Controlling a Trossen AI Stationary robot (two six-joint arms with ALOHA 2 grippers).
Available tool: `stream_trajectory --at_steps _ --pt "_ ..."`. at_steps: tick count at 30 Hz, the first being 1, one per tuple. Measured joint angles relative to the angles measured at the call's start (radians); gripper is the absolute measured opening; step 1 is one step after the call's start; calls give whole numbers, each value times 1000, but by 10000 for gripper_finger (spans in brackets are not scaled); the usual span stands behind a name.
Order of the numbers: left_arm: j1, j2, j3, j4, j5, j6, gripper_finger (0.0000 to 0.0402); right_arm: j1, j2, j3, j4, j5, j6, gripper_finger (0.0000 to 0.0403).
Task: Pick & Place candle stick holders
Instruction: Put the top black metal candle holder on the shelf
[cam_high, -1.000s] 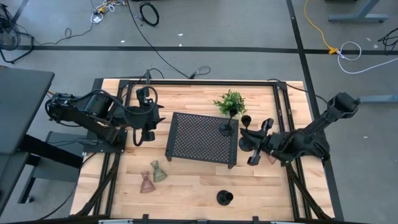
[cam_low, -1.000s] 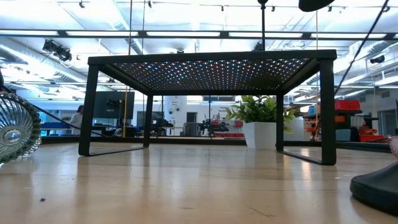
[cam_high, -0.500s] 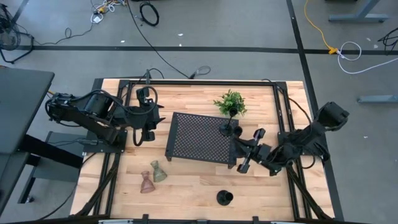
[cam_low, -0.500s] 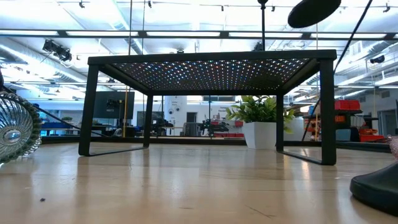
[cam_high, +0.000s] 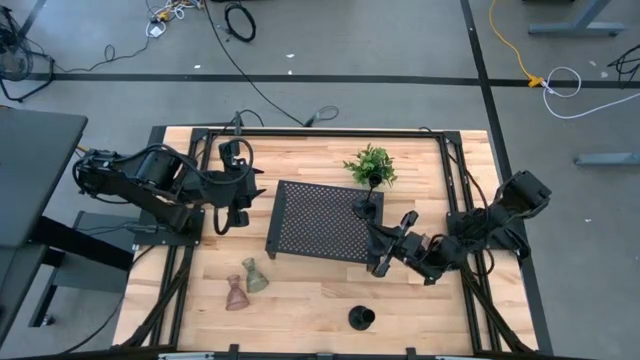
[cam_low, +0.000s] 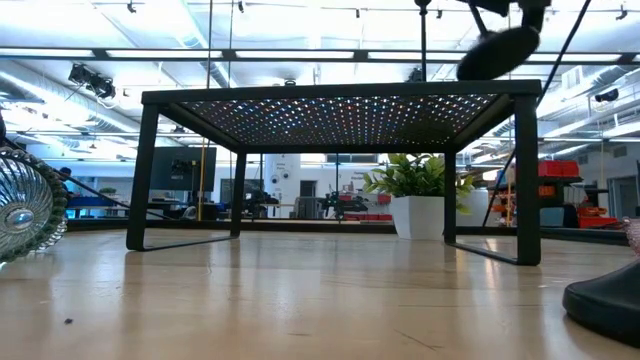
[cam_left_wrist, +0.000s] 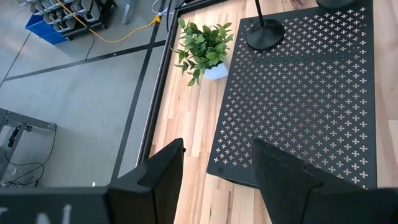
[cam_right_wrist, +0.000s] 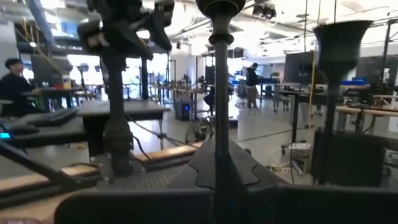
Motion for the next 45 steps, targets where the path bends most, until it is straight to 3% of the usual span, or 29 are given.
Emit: stream_trajectory --at_steps 5,9,24,29,45 --pt "0 0 0 1 0 -1 193 -58 16 2 -4 -149 53 1" --pt "0 0 0 1 1 -6 192 -102 42 -3 -4 -55 67 1" --pt "0 0 0 -1 18 0 192 -188 91 -1 -1 -191 148 1" --pt "0 0 0 -1 18 0 192 -200 111 -1 -1 -149 152 1" --pt "0 0 0 0 19 0 192 -201 111 -1 -2 -197 176 3"
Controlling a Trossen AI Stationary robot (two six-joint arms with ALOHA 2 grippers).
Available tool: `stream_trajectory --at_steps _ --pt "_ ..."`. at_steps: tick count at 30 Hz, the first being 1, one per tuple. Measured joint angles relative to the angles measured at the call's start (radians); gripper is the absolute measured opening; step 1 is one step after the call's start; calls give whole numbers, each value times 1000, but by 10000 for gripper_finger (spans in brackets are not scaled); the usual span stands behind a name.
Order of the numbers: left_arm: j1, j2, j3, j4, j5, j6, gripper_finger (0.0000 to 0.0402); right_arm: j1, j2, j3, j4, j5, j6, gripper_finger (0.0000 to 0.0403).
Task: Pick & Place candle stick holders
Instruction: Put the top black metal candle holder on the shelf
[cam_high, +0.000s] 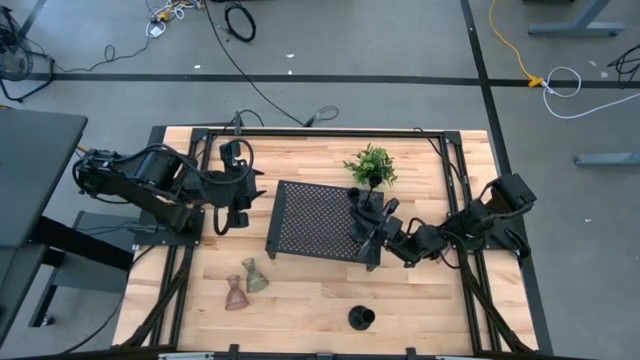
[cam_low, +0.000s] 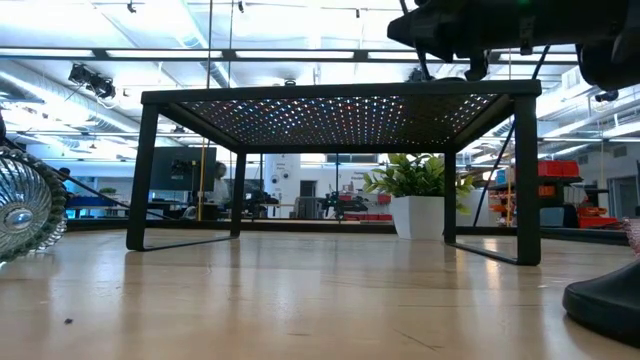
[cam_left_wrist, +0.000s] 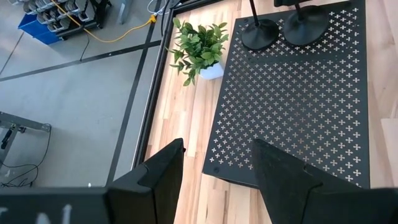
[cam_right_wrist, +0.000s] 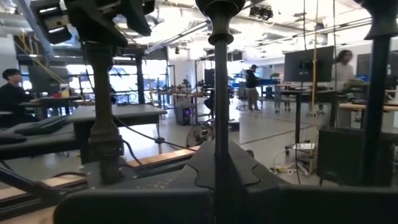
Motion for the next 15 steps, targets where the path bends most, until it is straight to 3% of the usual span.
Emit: stream_trajectory --at_steps 8,15 --pt "0 0 0 0 6 -6 192 -5 -3 1 -30 24 18 8" --pt "0 0 0 0 19 -8 192 -3 -3 1 -43 12 26 35"
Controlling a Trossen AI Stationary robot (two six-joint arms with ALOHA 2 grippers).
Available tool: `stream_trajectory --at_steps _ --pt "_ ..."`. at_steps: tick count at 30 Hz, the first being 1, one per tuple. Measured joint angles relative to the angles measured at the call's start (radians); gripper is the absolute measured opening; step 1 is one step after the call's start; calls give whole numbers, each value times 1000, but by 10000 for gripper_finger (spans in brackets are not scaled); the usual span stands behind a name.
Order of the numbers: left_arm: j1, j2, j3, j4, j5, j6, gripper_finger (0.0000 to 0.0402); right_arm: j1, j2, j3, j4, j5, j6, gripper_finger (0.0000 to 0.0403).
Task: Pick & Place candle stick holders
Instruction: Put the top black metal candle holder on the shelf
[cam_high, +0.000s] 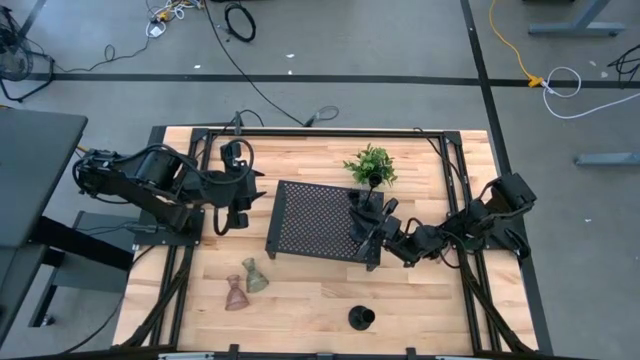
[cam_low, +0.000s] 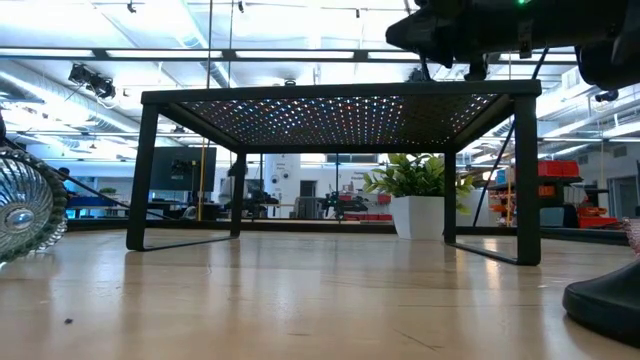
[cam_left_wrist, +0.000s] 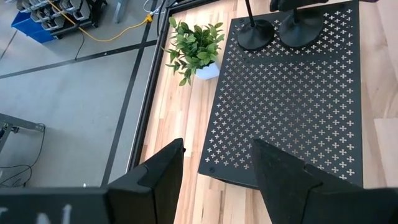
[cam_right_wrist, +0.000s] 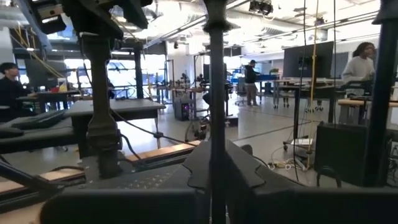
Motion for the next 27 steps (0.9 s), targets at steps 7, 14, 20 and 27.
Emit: stream_trajectory --at_steps 7,14,20,27 --pt "0 0 0 0 7 -2 193 3 0 0 1 7 -13 56" --pt "0 0 0 0 7 -11 192 36 0 0 24 95 -88 86" --pt "0 0 0 0 7 -11 192 76 -11 0 44 179 -159 122" --pt "0 0 0 0 7 -10 193 115 -46 0 44 202 -199 169"
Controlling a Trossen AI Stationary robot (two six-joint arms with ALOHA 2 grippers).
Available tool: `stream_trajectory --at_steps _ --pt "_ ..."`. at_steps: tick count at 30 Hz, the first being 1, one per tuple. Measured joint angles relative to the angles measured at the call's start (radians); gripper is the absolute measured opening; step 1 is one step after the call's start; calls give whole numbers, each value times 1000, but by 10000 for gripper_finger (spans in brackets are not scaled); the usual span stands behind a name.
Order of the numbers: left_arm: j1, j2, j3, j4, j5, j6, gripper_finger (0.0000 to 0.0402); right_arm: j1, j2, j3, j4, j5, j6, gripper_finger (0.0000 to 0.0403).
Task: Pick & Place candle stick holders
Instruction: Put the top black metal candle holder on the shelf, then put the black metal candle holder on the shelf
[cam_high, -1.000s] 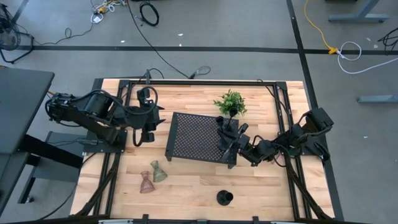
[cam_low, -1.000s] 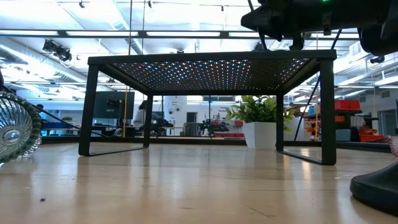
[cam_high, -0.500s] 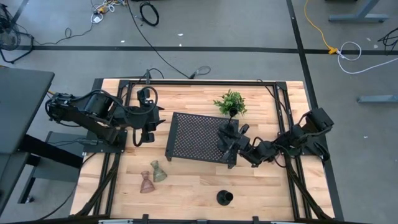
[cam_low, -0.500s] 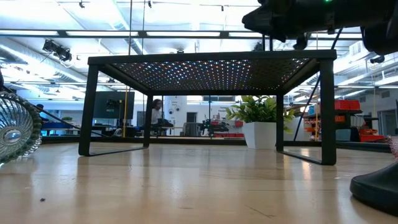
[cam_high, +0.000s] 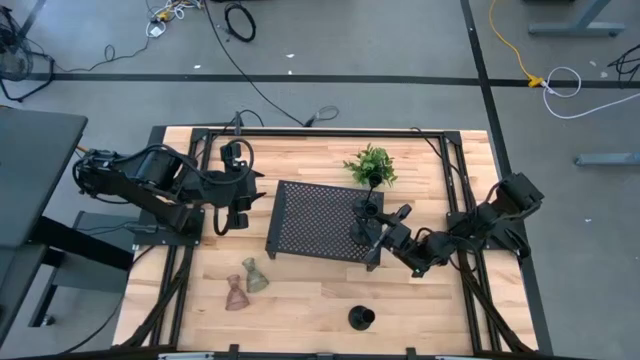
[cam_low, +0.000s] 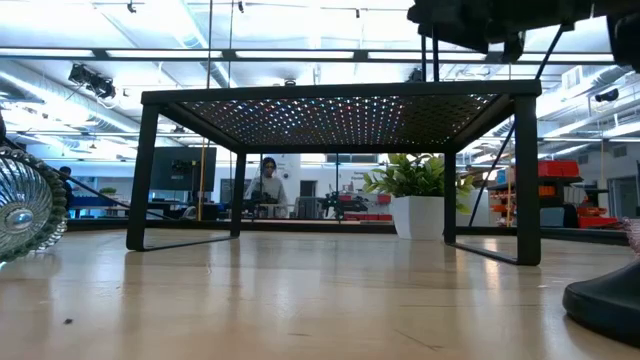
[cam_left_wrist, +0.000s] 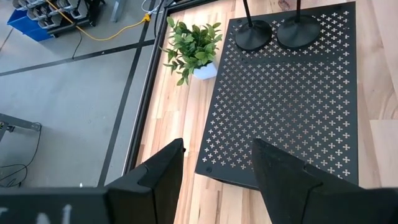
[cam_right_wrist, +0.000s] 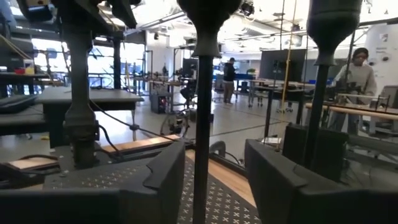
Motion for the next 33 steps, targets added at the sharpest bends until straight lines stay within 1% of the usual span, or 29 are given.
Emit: stream_trajectory --at_steps 3,10,14,19,23,25,30,33 --pt "0 0 0 0 0 0 192 19 -11 0 1 44 -18 187" --pt "0 0 0 0 0 1 193 96 -51 0 0 199 -82 212" --pt "0 0 0 0 0 3 192 152 -90 0 1 239 -93 217" --pt "0 0 0 0 0 3 193 174 -136 4 1 246 -111 217" --pt "0 0 0 -3 1 3 193 182 -141 4 -1 216 -92 217" --pt "0 0 0 -8 1 3 193 194 -141 4 -4 217 -85 217" --pt "0 0 0 -31 1 0 193 261 -141 4 -13 228 -51 217" --pt "0 0 0 -36 1 -5 193 308 -141 4 -13 224 -3 217"
